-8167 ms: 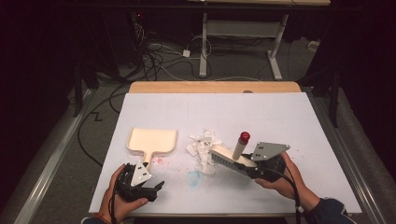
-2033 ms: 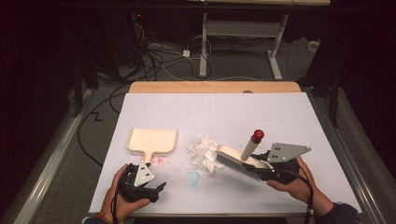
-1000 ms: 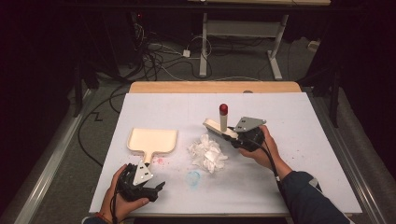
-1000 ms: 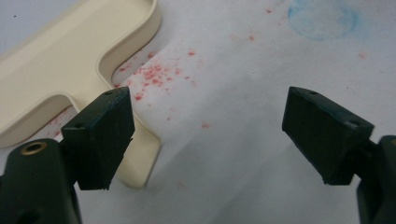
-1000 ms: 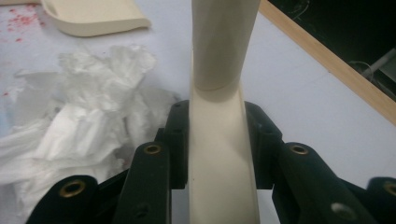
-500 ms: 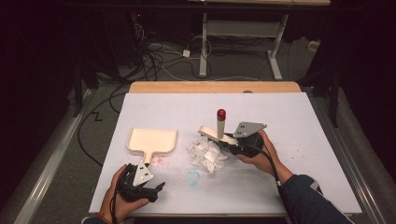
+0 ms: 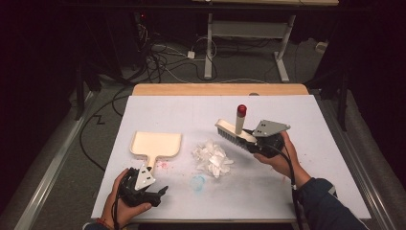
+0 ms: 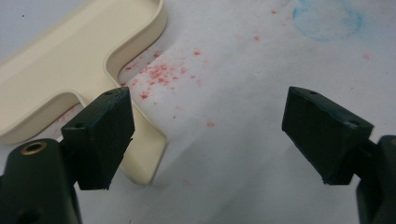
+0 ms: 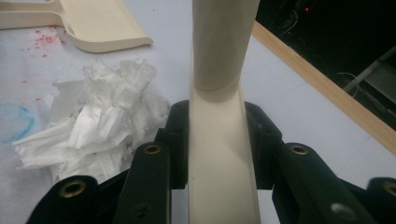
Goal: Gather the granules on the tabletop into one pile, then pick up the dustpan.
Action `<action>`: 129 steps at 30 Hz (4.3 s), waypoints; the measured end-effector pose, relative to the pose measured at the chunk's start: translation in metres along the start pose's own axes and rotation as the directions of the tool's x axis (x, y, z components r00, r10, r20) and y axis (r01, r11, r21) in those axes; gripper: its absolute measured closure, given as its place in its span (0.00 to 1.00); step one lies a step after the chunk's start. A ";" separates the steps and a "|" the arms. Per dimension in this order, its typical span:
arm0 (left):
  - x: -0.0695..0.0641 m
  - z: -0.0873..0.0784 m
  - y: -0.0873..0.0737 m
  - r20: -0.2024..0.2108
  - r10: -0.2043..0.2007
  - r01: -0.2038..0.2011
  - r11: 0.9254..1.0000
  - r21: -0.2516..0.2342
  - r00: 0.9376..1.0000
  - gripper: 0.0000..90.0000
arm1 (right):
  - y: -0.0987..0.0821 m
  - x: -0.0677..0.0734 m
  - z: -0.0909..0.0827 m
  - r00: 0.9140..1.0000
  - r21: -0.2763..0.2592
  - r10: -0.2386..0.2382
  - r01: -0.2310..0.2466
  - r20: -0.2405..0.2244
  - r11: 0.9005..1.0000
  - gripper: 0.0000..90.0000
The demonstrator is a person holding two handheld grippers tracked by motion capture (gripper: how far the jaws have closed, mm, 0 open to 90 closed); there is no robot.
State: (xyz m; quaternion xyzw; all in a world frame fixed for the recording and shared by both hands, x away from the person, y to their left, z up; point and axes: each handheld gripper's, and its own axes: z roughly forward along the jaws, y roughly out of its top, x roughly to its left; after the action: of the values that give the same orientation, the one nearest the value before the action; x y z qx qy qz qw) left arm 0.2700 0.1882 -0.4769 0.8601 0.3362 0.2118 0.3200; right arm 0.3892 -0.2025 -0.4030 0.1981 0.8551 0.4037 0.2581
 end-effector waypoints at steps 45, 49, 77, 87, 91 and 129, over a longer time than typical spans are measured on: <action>0.044 0.017 0.000 -0.106 -0.425 0.430 0.903 0.027 0.899 0.20 | -0.086 -0.004 -0.118 0.982 0.008 0.155 -0.157 0.106 0.988 0.76; 0.048 0.034 0.008 -0.125 -0.460 0.468 0.883 0.045 0.879 0.21 | -0.088 -0.004 -0.119 0.982 0.008 0.152 -0.154 0.109 0.988 0.76; 0.060 0.045 0.014 -0.126 -0.395 0.402 0.915 0.034 0.910 0.70 | -0.090 -0.002 -0.113 0.985 0.018 0.154 -0.156 0.073 0.988 0.76; 0.070 0.032 0.014 -0.134 -0.354 0.366 0.928 0.078 0.926 0.70 | -0.092 -0.004 -0.114 0.985 0.016 0.154 -0.155 0.082 0.988 0.76; 0.072 0.020 0.016 -0.147 -0.313 0.327 0.941 0.086 0.938 0.70 | -0.091 -0.004 -0.115 0.984 0.007 0.155 -0.156 0.083 0.988 0.76; 0.048 -0.021 0.015 0.065 -0.082 0.064 0.968 0.242 0.995 0.70 | -0.081 -0.027 -0.093 0.959 -0.024 0.205 -0.204 0.195 0.979 0.76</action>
State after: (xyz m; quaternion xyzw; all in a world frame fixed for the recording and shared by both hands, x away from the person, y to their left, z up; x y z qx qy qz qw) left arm 0.2974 0.2220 -0.4443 0.8868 0.3784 0.1256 0.2338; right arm 0.3438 -0.3197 -0.4091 0.3239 0.7997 0.4082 0.2984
